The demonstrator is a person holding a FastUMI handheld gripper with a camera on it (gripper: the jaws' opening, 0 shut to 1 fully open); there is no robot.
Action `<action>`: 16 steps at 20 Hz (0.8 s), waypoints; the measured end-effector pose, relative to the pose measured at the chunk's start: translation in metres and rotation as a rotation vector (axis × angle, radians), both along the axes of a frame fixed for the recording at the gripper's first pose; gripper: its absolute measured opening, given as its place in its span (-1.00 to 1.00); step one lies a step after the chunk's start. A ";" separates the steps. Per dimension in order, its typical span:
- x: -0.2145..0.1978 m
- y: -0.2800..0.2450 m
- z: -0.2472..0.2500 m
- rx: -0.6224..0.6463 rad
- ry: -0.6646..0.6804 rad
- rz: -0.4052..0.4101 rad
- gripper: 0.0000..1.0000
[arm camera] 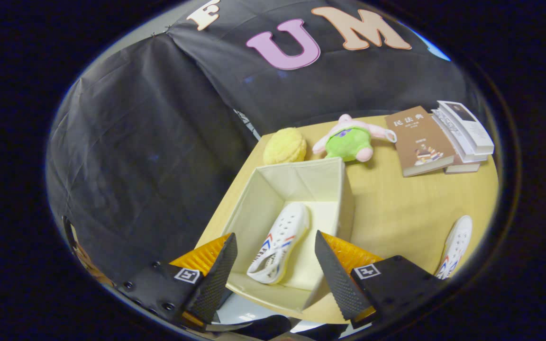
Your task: Open the storage box then place both shoes into the box .Put the left shoe in first, then the right shoe, with the right side of both shoes facing outward in a uniform manner.
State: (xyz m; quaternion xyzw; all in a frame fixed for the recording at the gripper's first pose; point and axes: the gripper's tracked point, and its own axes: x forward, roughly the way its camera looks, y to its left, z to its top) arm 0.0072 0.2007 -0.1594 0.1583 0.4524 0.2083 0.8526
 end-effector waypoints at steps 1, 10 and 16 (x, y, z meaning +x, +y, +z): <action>0.002 -0.019 0.004 -0.017 -0.013 -0.014 1.00; -0.006 -0.170 -0.002 -0.142 -0.027 -0.125 1.00; -0.024 -0.253 -0.034 -0.258 -0.009 -0.166 1.00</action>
